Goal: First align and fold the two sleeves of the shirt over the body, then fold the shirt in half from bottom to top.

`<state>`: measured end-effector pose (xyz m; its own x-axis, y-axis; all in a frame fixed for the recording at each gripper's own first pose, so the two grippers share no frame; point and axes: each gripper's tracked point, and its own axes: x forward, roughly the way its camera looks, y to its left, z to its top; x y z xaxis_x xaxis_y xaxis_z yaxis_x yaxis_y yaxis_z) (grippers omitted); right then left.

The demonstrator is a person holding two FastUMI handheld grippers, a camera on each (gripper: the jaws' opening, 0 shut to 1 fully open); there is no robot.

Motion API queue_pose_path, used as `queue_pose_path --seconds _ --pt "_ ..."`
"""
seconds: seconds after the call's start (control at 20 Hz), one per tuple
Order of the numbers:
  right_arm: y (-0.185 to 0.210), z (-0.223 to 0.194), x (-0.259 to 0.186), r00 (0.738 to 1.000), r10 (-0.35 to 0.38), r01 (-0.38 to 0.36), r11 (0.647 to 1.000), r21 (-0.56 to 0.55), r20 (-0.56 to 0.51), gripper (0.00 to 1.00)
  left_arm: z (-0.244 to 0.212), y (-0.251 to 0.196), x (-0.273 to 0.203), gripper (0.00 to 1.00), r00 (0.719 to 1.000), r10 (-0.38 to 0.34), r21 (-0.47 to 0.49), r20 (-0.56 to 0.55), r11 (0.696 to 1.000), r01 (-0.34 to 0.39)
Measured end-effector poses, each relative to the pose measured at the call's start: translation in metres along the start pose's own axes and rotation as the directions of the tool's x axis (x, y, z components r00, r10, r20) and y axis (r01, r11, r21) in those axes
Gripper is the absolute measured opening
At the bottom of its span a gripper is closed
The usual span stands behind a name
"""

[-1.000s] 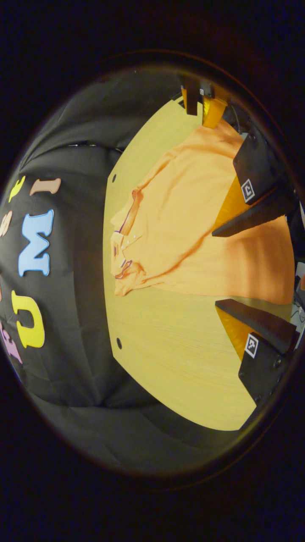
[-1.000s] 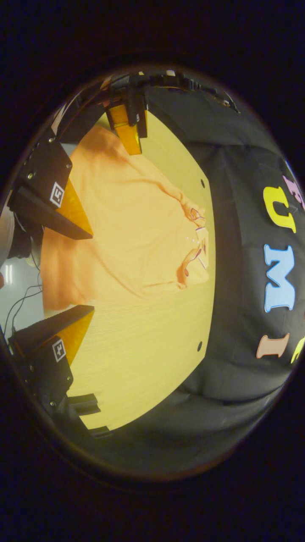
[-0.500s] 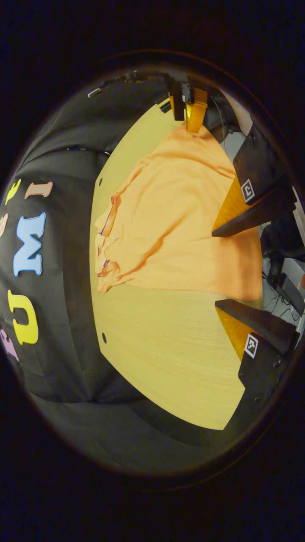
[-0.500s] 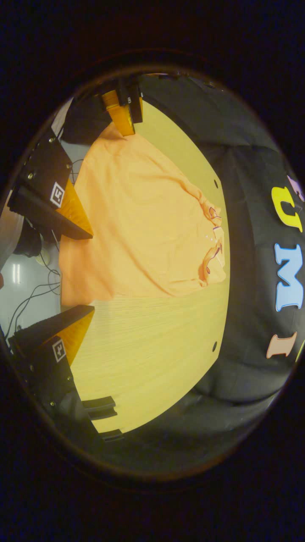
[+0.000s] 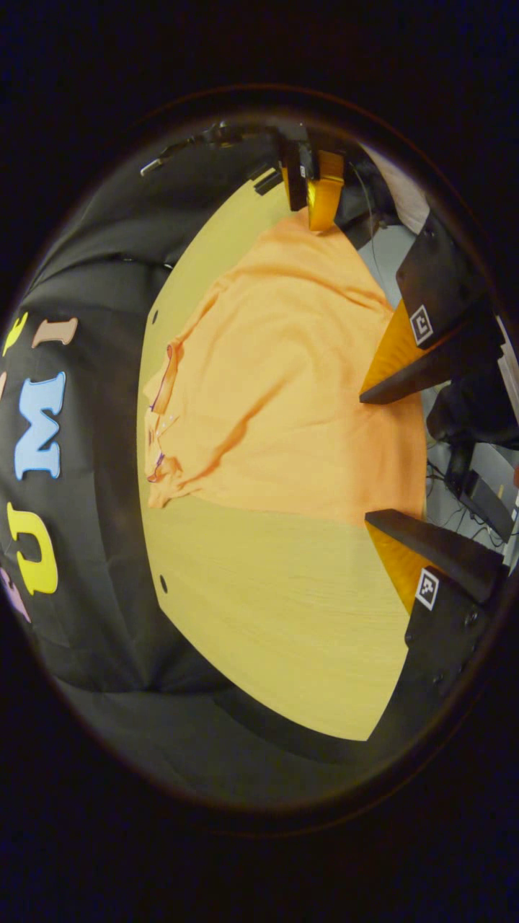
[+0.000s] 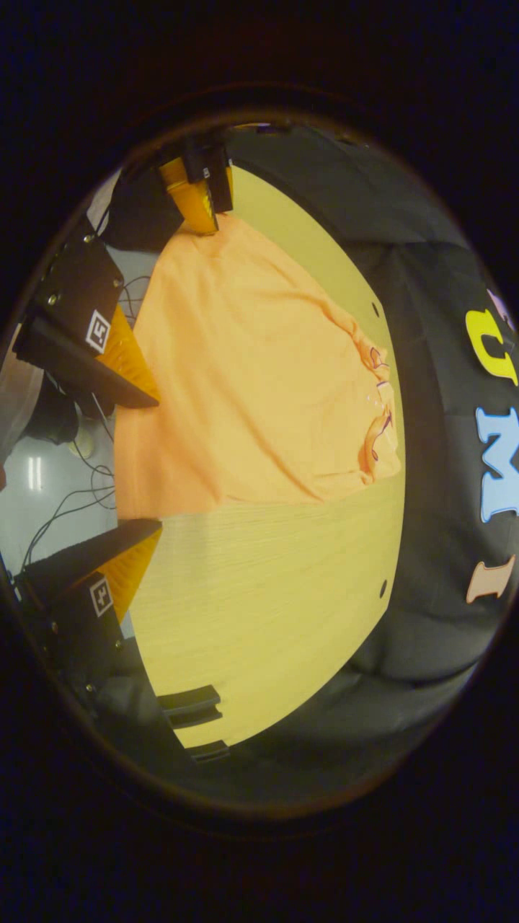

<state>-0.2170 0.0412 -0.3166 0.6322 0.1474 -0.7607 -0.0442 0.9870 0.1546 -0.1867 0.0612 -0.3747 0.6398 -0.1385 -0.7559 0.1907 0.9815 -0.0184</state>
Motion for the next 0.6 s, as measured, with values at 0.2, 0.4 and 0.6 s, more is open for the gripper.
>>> queue_pose_path --seconds 0.2,0.4,0.6 --pt "0.001 -0.001 0.0 1.0 0.001 -0.001 1.0 -0.024 -0.001 0.96 0.002 -0.001 0.001 0.99 1.0 -0.007 0.024 0.008 1.0 0.006" --pt "0.002 0.001 0.003 1.0 0.006 -0.006 1.0 -0.027 0.0 0.93 0.002 -0.001 0.0 0.95 1.0 -0.014 0.031 0.012 0.999 0.014" --pt "0.006 0.004 0.003 1.0 0.019 -0.019 0.999 -0.04 0.004 0.61 0.004 -0.011 0.002 0.68 0.999 -0.032 0.057 0.013 0.998 0.031"
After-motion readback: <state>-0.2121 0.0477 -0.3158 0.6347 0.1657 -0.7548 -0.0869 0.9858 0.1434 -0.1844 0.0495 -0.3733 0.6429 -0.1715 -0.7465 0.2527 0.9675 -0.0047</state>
